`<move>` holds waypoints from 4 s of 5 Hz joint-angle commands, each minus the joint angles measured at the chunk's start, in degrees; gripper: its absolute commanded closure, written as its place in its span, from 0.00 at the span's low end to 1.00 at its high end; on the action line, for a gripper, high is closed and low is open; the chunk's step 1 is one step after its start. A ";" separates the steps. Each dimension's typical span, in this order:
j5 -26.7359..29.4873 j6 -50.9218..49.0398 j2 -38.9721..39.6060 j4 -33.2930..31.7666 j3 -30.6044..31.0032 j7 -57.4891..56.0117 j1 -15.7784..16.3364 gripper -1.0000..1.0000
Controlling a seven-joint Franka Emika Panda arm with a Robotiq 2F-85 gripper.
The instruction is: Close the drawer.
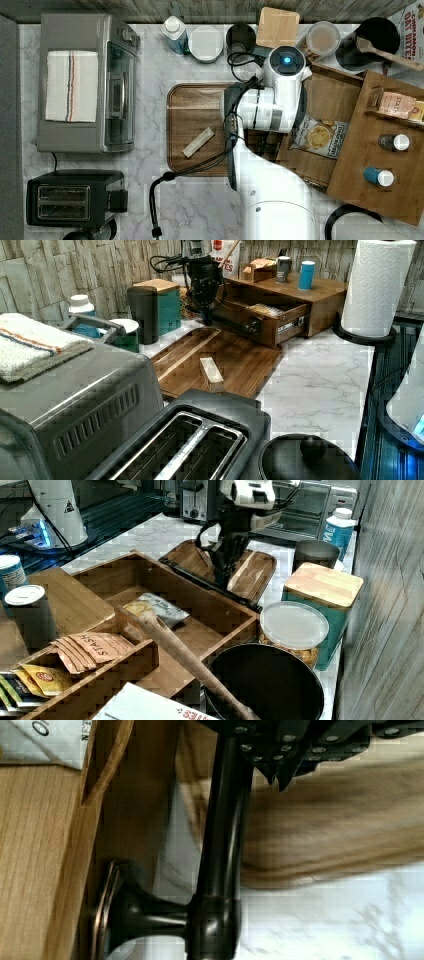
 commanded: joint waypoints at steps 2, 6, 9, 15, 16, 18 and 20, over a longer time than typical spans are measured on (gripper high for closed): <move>2.86 -6.72 -1.84 3.41 -12.91 -13.60 -12.65 1.00; -2.62 -1.34 -3.24 2.84 -17.46 -12.90 -13.58 1.00; -2.23 -1.30 -3.14 2.84 -18.21 -13.12 -12.91 1.00; -2.02 -1.29 -3.10 2.83 -18.61 -13.24 -12.55 1.00; -1.96 -1.28 -3.08 2.83 -18.72 -13.31 -12.47 1.00; -1.94 -1.28 -3.07 2.83 -18.76 -13.30 -12.42 1.00; -1.94 -1.28 -3.07 2.83 -18.77 -13.30 -12.41 1.00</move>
